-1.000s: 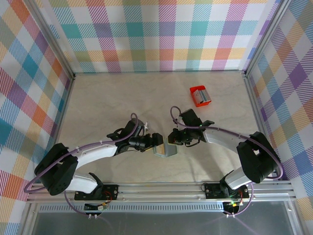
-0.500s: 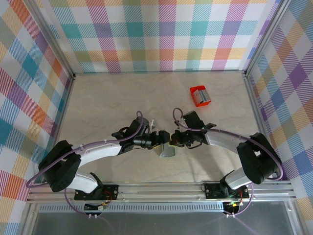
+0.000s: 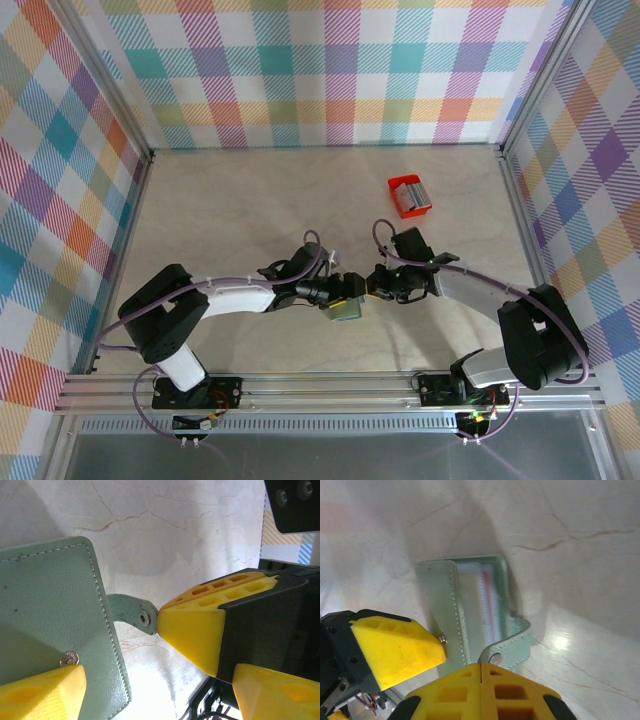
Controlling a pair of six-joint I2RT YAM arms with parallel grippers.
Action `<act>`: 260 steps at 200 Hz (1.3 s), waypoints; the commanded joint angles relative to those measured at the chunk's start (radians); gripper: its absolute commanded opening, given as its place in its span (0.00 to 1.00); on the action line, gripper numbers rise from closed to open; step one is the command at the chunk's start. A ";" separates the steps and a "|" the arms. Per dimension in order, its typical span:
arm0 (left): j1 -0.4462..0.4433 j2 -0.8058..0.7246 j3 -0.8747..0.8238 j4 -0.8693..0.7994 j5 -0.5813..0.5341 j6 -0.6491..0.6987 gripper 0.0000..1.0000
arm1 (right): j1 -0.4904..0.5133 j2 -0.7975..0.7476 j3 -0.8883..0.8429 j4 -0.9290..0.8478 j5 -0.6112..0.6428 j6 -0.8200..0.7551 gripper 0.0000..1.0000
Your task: Put the credit cards into the card holder
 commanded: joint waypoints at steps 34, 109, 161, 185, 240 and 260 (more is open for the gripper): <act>-0.015 0.061 0.026 0.011 -0.009 0.001 0.76 | -0.024 -0.033 -0.015 -0.052 0.012 -0.011 0.00; -0.017 0.126 -0.001 0.073 -0.010 -0.005 0.76 | -0.031 -0.040 -0.019 -0.063 0.006 -0.007 0.00; -0.015 0.042 -0.013 0.032 -0.028 0.004 0.75 | -0.033 -0.056 -0.034 -0.051 0.000 0.012 0.00; -0.012 -0.020 -0.009 -0.025 -0.042 0.022 0.76 | -0.035 -0.051 -0.040 -0.043 -0.007 0.018 0.00; 0.017 -0.121 -0.017 -0.072 -0.045 0.046 0.76 | -0.038 -0.047 -0.038 -0.038 -0.013 0.020 0.00; 0.030 -0.158 -0.027 -0.082 -0.046 0.048 0.76 | -0.038 -0.049 -0.044 -0.035 -0.013 0.021 0.00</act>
